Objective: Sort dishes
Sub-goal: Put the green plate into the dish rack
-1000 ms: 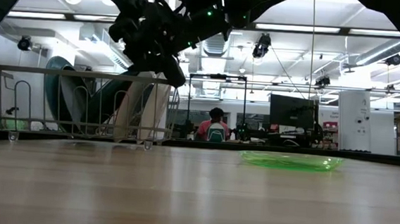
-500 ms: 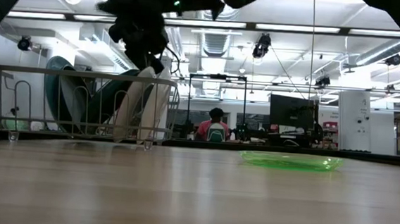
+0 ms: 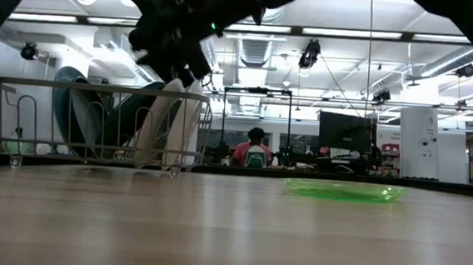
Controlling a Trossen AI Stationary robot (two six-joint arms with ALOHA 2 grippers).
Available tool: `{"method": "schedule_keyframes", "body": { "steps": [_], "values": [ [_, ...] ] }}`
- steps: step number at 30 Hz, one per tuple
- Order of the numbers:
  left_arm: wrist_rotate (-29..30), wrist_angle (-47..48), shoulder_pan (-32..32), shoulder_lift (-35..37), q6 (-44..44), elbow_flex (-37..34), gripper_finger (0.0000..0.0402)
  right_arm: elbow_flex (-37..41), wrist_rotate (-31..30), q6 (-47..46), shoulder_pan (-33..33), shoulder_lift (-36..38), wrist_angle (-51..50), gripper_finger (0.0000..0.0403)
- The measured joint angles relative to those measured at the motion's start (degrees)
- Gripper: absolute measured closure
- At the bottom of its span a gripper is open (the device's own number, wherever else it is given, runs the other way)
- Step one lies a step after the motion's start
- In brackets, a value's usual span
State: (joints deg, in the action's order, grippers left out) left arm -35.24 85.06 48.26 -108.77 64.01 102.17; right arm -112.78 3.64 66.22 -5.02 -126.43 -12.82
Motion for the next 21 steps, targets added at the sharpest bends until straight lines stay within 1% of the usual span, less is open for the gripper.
{"method": "schedule_keyframes", "body": {
  "steps": [4, 10, 15, 18, 21],
  "values": [
    [0.0, 0.0, 0.0, 0.0, 0.0, 0.0, 0.0401, 0.3, -1.1, 0.8, -1.6, 0.3, -4.2, 0.0240],
    [0.0, -0.2, 0.0, 0.0, 0.0, 0.0, 0.0401, 1.3, -2.6, 3.0, -2.0, -0.2, -6.9, 0.0241],
    [0.0, -0.3, 0.0, 0.0, 0.0, 0.0, 0.0401, 2.3, -4.5, 5.6, -2.7, 0.0, -6.2, 0.0235],
    [0.0, -0.3, 0.0, 0.0, 0.0, 0.0, 0.0401, 2.5, -6.5, 7.7, -3.1, -1.1, -5.4, 0.0232],
    [0.0, -0.4, 0.0, 0.0, 0.0, 0.0, 0.0401, 2.6, -7.1, 9.1, -3.5, -1.9, -4.8, 0.0229]
  ]
}}
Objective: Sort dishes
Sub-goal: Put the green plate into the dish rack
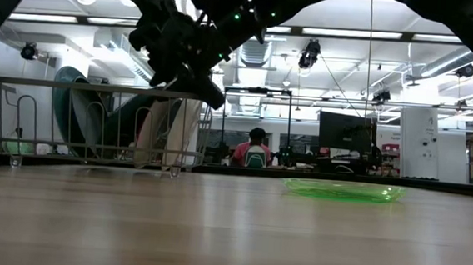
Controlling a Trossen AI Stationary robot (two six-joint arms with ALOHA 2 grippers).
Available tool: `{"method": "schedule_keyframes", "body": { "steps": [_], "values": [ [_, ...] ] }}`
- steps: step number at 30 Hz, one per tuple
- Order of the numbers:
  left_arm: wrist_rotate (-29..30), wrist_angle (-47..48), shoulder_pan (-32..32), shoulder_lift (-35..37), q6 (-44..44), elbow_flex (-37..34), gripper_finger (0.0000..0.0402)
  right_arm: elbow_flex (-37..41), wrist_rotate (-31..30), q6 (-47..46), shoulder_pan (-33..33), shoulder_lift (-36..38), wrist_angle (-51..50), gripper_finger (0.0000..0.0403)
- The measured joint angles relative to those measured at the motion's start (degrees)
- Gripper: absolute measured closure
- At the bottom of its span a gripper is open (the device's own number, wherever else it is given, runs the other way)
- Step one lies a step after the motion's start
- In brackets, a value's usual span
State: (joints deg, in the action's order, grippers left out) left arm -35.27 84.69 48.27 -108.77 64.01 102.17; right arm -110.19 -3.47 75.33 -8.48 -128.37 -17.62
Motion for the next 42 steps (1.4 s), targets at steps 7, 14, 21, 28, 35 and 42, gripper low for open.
{"method": "schedule_keyframes", "body": {
  "steps": [7, 14, 21, 28, 35, 42],
  "values": [
    [0.0, 0.0, 0.0, 0.0, 0.0, 0.0, 0.0401, 0.1, -2.3, 1.4, -0.1, -0.7, 2.1, 0.0227],
    [1.1, 0.1, 0.1, 0.0, -0.4, 0.1, 0.0401, 0.2, -3.4, 0.4, -0.1, -0.9, 3.9, 0.0229],
    [10.2, 3.9, 0.1, 0.0, -5.9, 7.2, 0.0401, 0.1, -4.0, -10.2, -1.9, 3.1, -5.4, 0.0256],
    [21.5, 4.2, 2.7, 0.9, -13.3, 13.4, 0.0401, 0.1, -1.5, -15.3, -2.9, 3.6, -10.5, 0.0299],
    [22.6, 0.6, 5.0, 0.1, -13.3, 8.8, 0.0401, 0.6, 1.6, -17.0, -2.2, 3.6, -12.9, 0.0350],
    [31.2, -11.8, 5.3, -1.1, -11.6, 1.1, 0.0401, 1.1, 1.9, -18.3, -2.1, 3.6, -13.6, 0.0392]
  ]
}}
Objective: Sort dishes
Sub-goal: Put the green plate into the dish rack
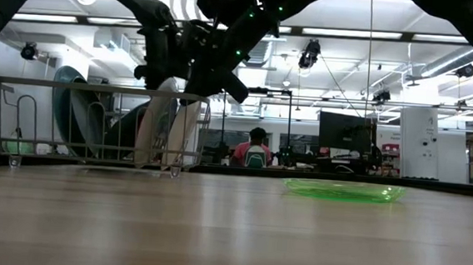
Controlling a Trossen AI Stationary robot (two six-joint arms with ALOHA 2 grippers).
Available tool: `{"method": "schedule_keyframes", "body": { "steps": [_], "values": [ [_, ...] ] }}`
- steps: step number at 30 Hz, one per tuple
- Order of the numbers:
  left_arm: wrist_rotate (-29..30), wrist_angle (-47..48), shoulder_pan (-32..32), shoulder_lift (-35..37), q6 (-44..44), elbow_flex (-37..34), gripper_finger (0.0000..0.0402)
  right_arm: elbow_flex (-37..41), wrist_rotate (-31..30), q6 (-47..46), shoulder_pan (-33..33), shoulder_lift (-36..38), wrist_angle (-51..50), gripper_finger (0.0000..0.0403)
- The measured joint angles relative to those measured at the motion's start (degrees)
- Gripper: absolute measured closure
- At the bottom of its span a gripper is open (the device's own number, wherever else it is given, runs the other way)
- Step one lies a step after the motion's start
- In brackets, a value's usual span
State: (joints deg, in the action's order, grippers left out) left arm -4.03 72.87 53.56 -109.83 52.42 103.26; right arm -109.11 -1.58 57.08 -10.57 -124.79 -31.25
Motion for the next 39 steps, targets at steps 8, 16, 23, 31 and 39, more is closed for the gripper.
{"method": "schedule_keyframes", "body": {
  "steps": [8, 16, 23, 31, 39],
  "values": [
    [-4.5, 5.2, -0.1, -0.1, 4.1, -1.0, 0.0402, 0.3, 0.1, -5.1, -0.4, -0.6, 0.0, 0.0402],
    [-10.3, 13.6, -0.1, 0.4, 4.5, -1.1, 0.0402, 0.2, 0.8, -16.8, -1.8, -1.6, 1.3, 0.0403],
    [-2.6, -4.9, 0.2, 0.6, 4.3, -1.1, 0.0402, 0.2, 0.5, -18.2, -1.6, -1.7, 1.9, 0.0403],
    [-2.7, -1.5, -0.1, -3.9, 6.7, -1.3, 0.0401, 0.2, 0.4, -21.0, -1.3, -1.9, 2.5, 0.0403],
    [-7.1, 13.3, 0.5, -5.1, 8.6, 1.4, 0.0401, 0.3, 0.0, -28.6, -1.9, -1.9, 3.0, 0.0403]
  ]
}}
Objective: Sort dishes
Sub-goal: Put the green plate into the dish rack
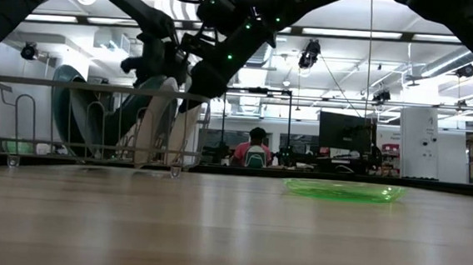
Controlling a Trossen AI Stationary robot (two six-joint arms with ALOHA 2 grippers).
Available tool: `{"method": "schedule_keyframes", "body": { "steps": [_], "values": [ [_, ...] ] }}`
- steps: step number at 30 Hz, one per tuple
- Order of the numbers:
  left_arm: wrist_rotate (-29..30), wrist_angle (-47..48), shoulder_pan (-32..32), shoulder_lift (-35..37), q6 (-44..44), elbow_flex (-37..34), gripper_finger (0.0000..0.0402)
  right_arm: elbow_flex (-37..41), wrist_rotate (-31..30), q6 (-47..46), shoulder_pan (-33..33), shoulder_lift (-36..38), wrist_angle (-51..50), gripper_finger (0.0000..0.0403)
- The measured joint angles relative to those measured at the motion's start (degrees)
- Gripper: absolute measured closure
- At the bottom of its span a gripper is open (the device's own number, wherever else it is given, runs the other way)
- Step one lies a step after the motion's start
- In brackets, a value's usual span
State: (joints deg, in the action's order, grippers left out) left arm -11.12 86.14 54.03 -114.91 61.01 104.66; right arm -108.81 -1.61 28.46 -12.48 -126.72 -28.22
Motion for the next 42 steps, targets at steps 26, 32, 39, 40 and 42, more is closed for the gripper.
{"method": "schedule_keyframes", "body": {
  "steps": [26, 32, 39, 40, 42],
  "values": [
    [-6.2, 3.9, 0.2, 0.4, -3.2, 4.0, 0.0401, -5.5, 7.9, -31.6, -0.7, 1.5, -4.5, 0.0377],
    [-6.5, 4.1, 0.1, 0.4, -3.3, 4.0, 0.0401, -6.1, 9.4, -42.0, -0.6, 1.5, -0.6, 0.0297],
    [-6.6, 4.0, 0.1, 0.4, -3.3, 4.0, 0.0401, -5.6, 9.1, -45.4, -0.5, 1.5, 3.3, 0.0199],
    [-6.6, 4.0, 0.1, 0.4, -3.3, 4.0, 0.0401, -5.6, 9.1, -45.8, -0.5, 1.4, 3.5, 0.0188],
    [-6.8, 4.0, 0.1, 0.4, -3.3, 4.0, 0.0401, -5.6, 9.1, -46.4, -0.4, 1.4, 3.9, 0.0171]
  ]
}}
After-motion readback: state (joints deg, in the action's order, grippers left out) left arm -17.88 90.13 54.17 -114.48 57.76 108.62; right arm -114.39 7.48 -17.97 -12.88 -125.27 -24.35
